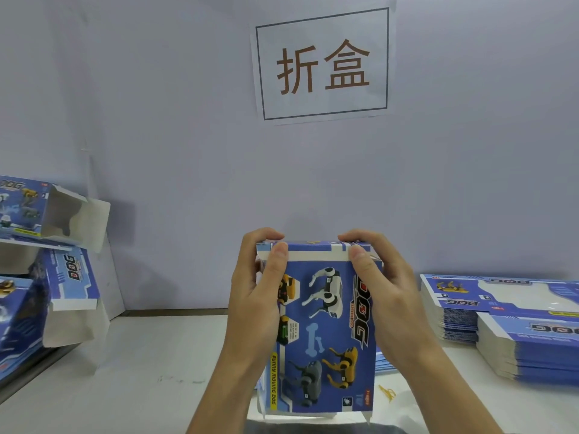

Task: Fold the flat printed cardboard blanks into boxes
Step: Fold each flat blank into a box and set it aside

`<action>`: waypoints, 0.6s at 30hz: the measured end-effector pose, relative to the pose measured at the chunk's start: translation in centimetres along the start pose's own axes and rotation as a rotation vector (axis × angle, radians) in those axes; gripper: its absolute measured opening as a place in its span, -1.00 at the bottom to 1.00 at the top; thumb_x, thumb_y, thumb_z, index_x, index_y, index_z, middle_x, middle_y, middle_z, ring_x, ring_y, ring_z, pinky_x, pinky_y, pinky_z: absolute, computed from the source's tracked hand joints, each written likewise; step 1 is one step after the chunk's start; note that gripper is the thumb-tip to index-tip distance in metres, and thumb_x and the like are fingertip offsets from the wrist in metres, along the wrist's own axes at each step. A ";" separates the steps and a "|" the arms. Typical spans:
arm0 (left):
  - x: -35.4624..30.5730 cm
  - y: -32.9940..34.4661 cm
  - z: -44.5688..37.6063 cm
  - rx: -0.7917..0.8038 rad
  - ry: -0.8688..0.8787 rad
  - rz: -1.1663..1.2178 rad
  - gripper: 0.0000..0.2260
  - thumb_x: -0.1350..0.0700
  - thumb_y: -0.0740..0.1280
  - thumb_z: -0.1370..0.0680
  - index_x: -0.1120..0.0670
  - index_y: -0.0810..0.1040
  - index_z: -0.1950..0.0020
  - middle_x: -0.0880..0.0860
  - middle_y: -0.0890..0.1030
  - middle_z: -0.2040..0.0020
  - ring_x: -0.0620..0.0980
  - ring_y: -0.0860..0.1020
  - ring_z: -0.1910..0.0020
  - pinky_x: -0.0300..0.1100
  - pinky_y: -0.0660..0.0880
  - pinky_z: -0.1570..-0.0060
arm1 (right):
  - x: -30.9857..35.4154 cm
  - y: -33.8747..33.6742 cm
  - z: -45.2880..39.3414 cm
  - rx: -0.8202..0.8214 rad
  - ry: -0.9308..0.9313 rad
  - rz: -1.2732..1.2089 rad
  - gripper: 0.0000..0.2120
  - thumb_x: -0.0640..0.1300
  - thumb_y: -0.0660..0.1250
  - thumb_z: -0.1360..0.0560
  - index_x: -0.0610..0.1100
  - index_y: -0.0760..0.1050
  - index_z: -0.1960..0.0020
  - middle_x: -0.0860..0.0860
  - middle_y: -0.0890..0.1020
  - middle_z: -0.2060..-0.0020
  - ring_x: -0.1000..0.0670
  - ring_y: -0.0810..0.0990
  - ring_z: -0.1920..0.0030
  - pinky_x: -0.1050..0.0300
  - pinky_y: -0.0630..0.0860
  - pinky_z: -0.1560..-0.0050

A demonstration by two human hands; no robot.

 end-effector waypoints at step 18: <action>-0.2 -1.1 -0.1 0.121 -0.079 0.029 -0.78 -0.19 0.26 -0.47 -0.26 0.47 -0.10 0.10 0.65 -0.11 0.16 0.66 -0.11 0.01 0.66 0.16 | -0.3 -0.2 -0.1 0.025 0.043 -0.078 -0.80 0.04 0.32 -0.49 0.12 0.52 -0.11 -0.16 0.69 0.05 -0.14 0.73 0.14 -0.03 0.65 0.29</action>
Point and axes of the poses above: each hand's wrist, its own z-axis away from the middle knuckle, its own y-axis out of the palm, x = y × z, the point moved 1 cm from there along -z, towards the middle knuckle
